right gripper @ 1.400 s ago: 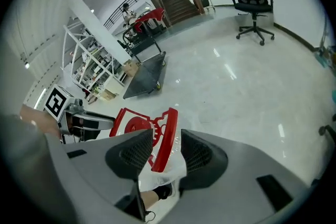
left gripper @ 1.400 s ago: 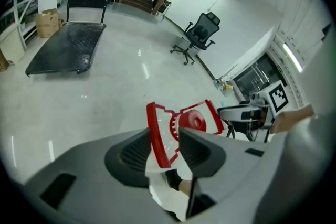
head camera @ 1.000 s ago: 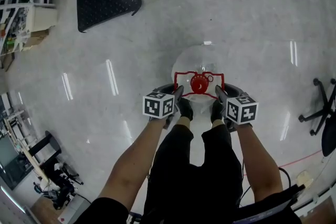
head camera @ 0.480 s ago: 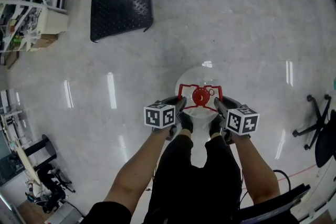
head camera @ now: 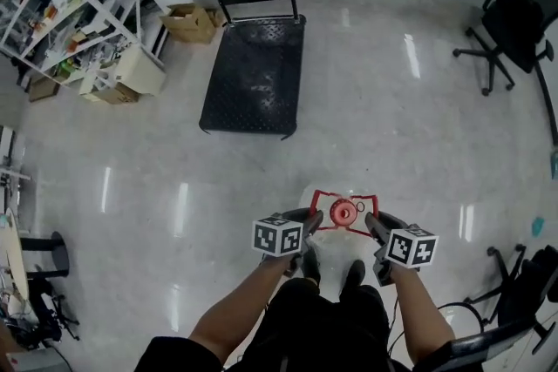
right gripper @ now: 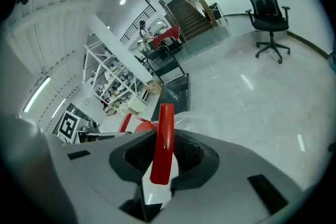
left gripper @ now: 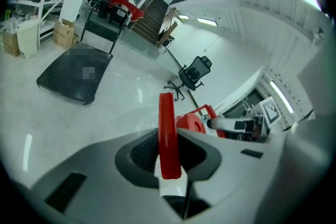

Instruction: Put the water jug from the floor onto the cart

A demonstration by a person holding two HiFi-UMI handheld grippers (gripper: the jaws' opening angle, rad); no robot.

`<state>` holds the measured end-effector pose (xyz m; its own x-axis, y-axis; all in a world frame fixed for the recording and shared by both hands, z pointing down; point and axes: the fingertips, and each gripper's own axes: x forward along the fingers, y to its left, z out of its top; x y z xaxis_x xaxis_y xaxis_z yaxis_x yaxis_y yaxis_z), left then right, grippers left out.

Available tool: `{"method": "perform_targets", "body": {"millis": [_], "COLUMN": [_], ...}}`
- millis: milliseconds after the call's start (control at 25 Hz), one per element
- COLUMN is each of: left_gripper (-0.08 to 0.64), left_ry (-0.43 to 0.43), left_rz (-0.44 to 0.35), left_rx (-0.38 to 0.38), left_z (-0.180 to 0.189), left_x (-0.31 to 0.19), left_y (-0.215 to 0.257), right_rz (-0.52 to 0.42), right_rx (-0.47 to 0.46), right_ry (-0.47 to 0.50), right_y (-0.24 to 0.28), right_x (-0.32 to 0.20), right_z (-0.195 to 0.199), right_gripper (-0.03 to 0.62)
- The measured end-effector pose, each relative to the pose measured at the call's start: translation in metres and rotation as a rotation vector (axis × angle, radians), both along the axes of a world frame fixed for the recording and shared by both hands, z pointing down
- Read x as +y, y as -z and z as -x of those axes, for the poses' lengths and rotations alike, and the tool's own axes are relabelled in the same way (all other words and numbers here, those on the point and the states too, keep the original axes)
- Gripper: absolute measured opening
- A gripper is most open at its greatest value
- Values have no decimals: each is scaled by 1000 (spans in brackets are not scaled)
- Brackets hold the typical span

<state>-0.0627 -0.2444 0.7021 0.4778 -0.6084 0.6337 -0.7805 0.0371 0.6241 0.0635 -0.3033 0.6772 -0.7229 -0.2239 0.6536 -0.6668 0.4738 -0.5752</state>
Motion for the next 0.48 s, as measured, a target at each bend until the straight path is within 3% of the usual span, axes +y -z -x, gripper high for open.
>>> {"method": "perform_targets", "body": {"millis": [240, 480], "left_gripper": [67, 67], "left_ry": [11, 103], "left_rz": [-123, -156], "left_rx": [-46, -64], "left_z": [73, 139], "left_x": [-40, -88], "left_y": [73, 102], "right_rz": [-83, -129], "right_rx": [-47, -81], "right_ry": [20, 98], "right_y": [66, 96], "right_x": [-40, -97], "right_z": [75, 149], "right_gripper": [91, 91]}}
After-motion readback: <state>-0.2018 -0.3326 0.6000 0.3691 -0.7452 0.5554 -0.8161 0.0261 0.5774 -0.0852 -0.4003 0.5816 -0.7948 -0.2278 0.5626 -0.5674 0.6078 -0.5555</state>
